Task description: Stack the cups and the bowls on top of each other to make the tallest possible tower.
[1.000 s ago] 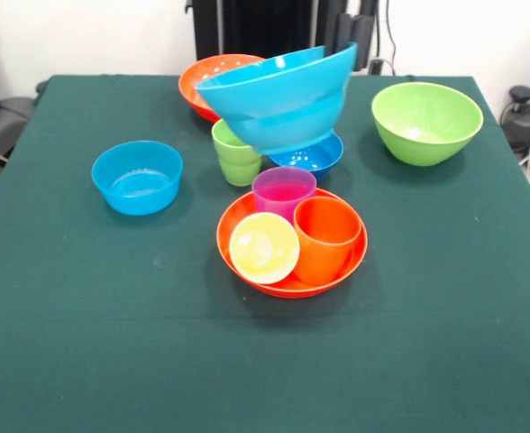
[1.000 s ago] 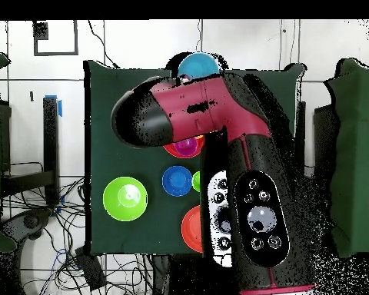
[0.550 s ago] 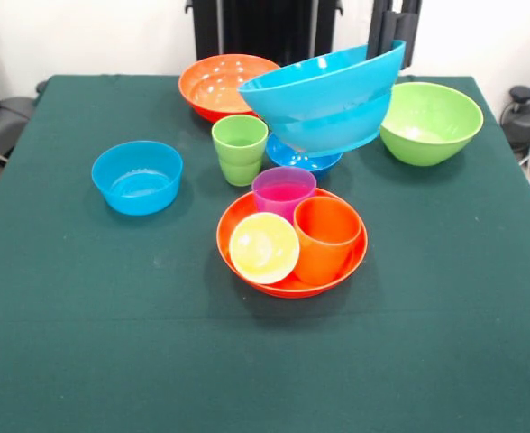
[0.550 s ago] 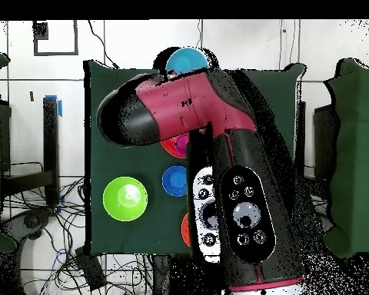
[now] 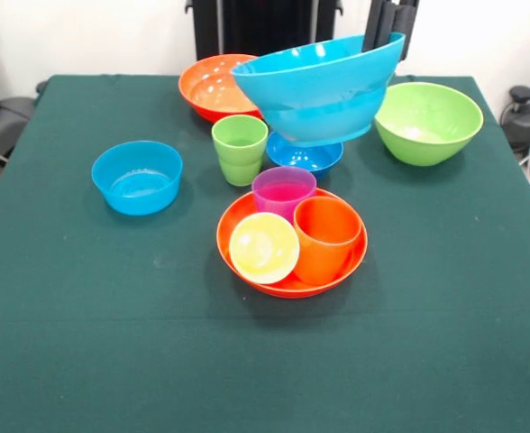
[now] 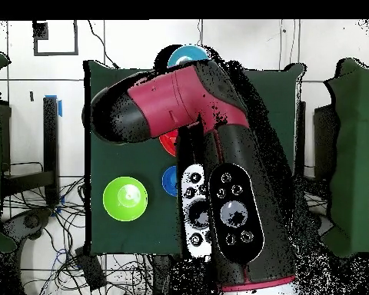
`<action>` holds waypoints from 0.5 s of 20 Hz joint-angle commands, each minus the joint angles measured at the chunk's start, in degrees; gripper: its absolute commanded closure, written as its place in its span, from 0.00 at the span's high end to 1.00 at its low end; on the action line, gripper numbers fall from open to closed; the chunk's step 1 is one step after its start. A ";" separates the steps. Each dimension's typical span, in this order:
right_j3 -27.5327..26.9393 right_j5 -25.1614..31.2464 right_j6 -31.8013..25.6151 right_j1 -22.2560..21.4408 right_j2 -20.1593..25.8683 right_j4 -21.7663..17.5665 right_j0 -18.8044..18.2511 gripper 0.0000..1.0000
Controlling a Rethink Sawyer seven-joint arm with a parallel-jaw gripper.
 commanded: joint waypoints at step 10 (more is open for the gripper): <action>-2.49 3.47 -16.93 7.08 2.60 -5.89 -1.31 0.00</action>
